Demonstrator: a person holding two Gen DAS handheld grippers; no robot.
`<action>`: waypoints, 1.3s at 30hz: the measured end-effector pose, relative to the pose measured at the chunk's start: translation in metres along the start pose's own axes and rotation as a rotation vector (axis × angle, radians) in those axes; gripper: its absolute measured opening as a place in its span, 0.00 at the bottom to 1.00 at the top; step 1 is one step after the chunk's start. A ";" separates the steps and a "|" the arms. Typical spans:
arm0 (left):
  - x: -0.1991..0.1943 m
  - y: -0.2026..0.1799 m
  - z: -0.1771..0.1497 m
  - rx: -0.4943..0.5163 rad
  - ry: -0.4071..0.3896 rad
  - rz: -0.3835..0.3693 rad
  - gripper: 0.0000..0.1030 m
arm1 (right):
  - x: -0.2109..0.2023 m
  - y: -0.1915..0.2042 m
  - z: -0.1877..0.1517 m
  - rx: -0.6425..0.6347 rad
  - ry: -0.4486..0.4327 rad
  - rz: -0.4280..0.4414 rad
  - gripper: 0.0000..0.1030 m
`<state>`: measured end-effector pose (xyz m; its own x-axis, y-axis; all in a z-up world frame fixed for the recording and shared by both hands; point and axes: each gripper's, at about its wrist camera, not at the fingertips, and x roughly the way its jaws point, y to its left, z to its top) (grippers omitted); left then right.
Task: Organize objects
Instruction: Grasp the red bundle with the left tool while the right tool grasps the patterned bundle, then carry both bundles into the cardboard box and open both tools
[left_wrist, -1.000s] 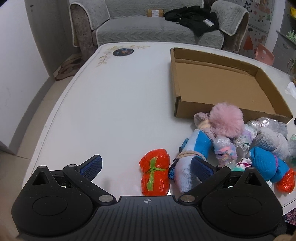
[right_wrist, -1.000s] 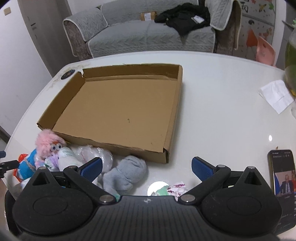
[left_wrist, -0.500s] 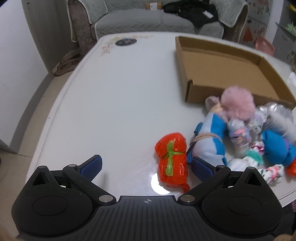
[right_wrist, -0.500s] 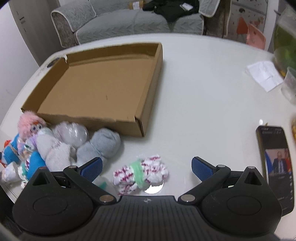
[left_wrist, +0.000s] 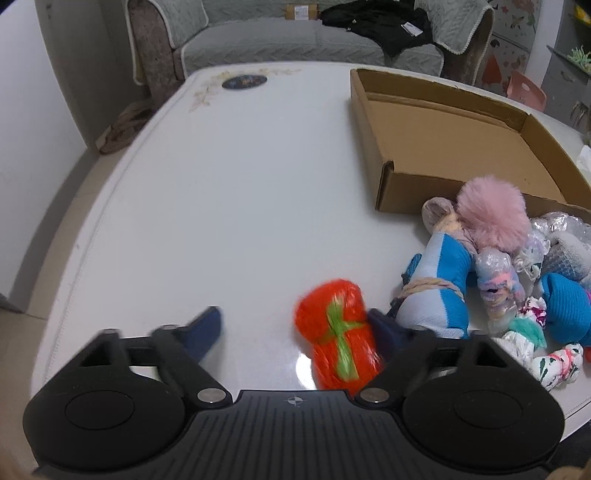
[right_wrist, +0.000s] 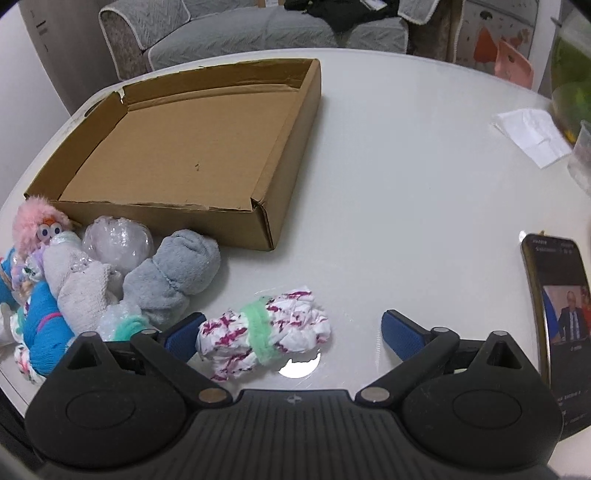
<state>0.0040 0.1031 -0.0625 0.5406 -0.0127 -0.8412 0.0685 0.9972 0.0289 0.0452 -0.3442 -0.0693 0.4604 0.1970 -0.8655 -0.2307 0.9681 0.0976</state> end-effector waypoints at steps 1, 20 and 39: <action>0.002 0.001 -0.001 -0.008 0.006 -0.009 0.69 | -0.001 0.003 0.000 -0.017 -0.004 -0.007 0.90; -0.023 0.012 0.007 -0.044 -0.063 0.001 0.36 | -0.017 -0.007 0.002 -0.091 -0.116 -0.015 0.40; -0.020 -0.082 0.198 0.175 -0.266 -0.077 0.36 | -0.056 0.074 0.173 -0.361 -0.424 0.197 0.40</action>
<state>0.1533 0.0068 0.0589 0.7267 -0.1295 -0.6747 0.2484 0.9652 0.0823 0.1511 -0.2571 0.0713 0.6643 0.4843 -0.5693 -0.5898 0.8076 -0.0011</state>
